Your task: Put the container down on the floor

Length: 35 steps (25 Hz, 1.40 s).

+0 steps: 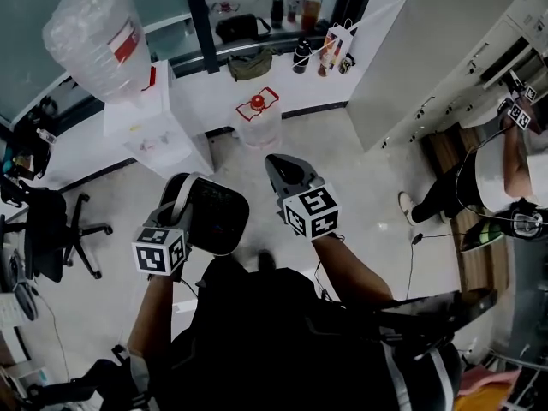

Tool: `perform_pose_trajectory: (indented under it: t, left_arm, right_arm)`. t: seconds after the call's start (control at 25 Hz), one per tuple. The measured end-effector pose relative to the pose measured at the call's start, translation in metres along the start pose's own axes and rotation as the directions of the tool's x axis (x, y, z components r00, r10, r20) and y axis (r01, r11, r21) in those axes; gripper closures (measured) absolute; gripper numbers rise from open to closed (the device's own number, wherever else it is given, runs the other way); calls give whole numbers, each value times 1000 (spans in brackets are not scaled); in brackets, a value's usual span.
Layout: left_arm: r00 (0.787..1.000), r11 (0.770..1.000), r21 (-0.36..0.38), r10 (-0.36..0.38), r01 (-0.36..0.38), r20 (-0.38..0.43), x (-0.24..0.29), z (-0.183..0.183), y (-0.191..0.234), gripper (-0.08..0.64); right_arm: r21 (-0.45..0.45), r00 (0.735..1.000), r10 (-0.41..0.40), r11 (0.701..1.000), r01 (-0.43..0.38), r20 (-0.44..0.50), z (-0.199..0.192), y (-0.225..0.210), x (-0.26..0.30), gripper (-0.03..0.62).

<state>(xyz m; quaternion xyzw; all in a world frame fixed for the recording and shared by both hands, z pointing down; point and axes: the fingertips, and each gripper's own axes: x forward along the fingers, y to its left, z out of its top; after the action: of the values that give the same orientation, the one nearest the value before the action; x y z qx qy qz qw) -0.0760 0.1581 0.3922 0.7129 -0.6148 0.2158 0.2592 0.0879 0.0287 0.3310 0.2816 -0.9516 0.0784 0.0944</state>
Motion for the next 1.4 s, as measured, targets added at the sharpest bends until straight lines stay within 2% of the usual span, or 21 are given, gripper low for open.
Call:
perform_pose_trajectory:
  t: [0.32, 0.64, 0.88, 1.12, 1.28, 1.4]
  left_arm:
    - [995, 993, 59, -97, 98, -19, 41, 20, 23, 486]
    - [979, 965, 166, -197, 202, -42, 83, 52, 50, 486]
    - [963, 934, 235, -262, 270, -66, 113, 76, 73, 486]
    - [942, 901, 277, -320, 335, -99, 151, 87, 95, 486]
    - [917, 863, 309, -373, 399, -144, 175, 92, 101, 486]
    - [908, 850, 319, -385, 419, -167, 197, 93, 101, 486]
  right_arm:
    - [-14, 999, -44, 999, 44, -24, 4, -9, 42, 583]
    - [-11, 996, -89, 996, 89, -32, 22, -13, 95, 584]
    - [-9, 989, -131, 991, 131, -75, 26, -22, 133, 583]
    - [-5, 980, -185, 983, 185, -78, 24, -38, 169, 583]
    - [36, 965, -236, 970, 242, -116, 14, -55, 180, 583]
    - [35, 961, -248, 966, 254, -125, 8, -70, 190, 584]
